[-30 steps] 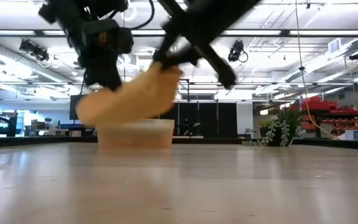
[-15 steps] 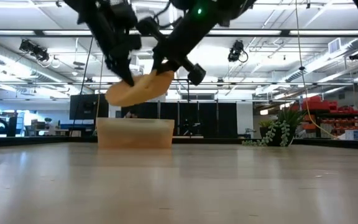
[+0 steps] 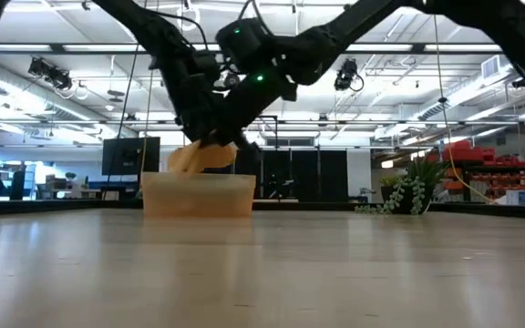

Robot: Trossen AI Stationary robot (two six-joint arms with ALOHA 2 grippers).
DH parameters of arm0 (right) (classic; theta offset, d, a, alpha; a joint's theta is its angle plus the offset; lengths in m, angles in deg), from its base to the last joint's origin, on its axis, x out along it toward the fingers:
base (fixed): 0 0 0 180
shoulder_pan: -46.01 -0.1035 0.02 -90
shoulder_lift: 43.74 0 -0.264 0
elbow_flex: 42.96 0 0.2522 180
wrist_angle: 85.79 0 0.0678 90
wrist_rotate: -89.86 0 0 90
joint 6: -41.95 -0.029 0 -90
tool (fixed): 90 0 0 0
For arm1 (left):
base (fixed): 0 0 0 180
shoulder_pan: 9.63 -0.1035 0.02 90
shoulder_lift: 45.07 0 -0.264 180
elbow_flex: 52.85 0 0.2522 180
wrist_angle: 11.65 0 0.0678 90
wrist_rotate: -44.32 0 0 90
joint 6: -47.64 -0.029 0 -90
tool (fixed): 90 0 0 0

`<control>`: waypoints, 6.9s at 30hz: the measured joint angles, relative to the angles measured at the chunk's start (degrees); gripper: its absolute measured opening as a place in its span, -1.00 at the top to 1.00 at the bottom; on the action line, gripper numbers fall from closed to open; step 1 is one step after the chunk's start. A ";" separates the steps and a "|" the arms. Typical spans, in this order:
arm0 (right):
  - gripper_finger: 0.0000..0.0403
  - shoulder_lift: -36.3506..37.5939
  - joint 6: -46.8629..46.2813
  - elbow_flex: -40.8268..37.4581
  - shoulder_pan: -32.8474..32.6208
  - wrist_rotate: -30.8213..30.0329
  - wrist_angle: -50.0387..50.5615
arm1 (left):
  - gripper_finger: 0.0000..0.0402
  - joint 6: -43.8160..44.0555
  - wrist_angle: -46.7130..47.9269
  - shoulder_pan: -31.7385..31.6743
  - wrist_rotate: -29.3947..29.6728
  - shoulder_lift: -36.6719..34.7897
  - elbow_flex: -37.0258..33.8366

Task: Fold microfiber towels
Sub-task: Put the orange microfiber cloth into the orange bin

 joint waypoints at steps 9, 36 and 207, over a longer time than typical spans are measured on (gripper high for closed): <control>0.97 -1.23 2.60 5.17 -1.07 2.62 7.55 | 0.96 -1.05 1.76 0.42 0.42 3.63 0.99; -0.04 3.44 16.74 5.22 0.90 27.24 18.83 | 0.64 -2.22 0.16 0.69 3.08 6.48 0.96; 0.45 2.33 76.11 10.08 16.56 56.82 46.02 | 0.33 33.59 -24.88 0.29 -15.85 -25.57 -38.77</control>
